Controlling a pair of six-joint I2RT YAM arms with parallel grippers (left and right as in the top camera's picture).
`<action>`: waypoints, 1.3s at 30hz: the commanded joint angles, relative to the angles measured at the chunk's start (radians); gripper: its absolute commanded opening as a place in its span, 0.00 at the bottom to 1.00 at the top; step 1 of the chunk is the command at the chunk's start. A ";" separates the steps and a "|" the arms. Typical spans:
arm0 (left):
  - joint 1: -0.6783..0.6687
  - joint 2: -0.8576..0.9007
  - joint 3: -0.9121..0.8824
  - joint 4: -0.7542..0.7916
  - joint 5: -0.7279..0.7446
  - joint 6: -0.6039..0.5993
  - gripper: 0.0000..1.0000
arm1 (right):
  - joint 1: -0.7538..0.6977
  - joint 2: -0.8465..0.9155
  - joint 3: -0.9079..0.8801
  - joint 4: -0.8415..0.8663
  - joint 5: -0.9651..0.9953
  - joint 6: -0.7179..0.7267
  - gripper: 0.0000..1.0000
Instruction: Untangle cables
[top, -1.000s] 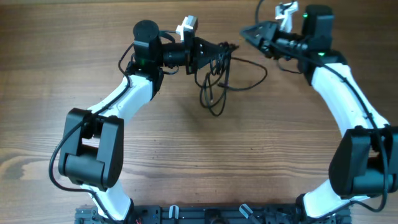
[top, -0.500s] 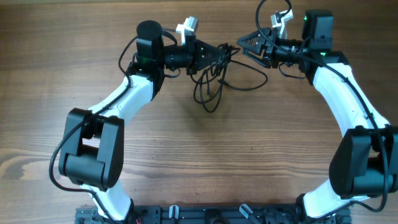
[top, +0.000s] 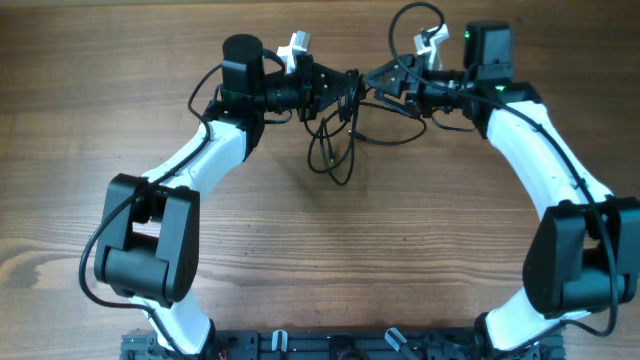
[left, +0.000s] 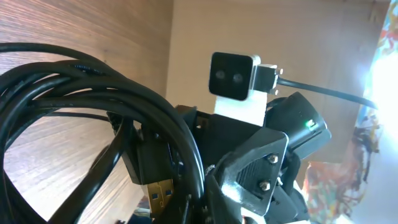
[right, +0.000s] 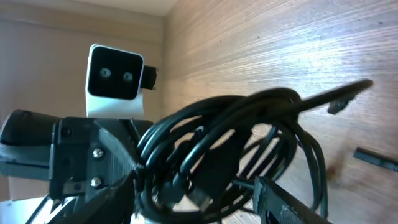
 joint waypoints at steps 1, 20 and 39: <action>-0.005 -0.029 0.005 0.011 0.013 -0.050 0.04 | 0.024 0.032 0.005 0.013 0.077 0.047 0.60; -0.027 -0.029 0.005 0.141 0.090 -0.085 0.04 | -0.024 0.090 0.005 0.092 0.114 0.095 0.08; -0.017 -0.030 0.005 0.524 0.307 0.303 0.04 | -0.253 0.090 0.005 -0.288 0.438 -0.172 0.04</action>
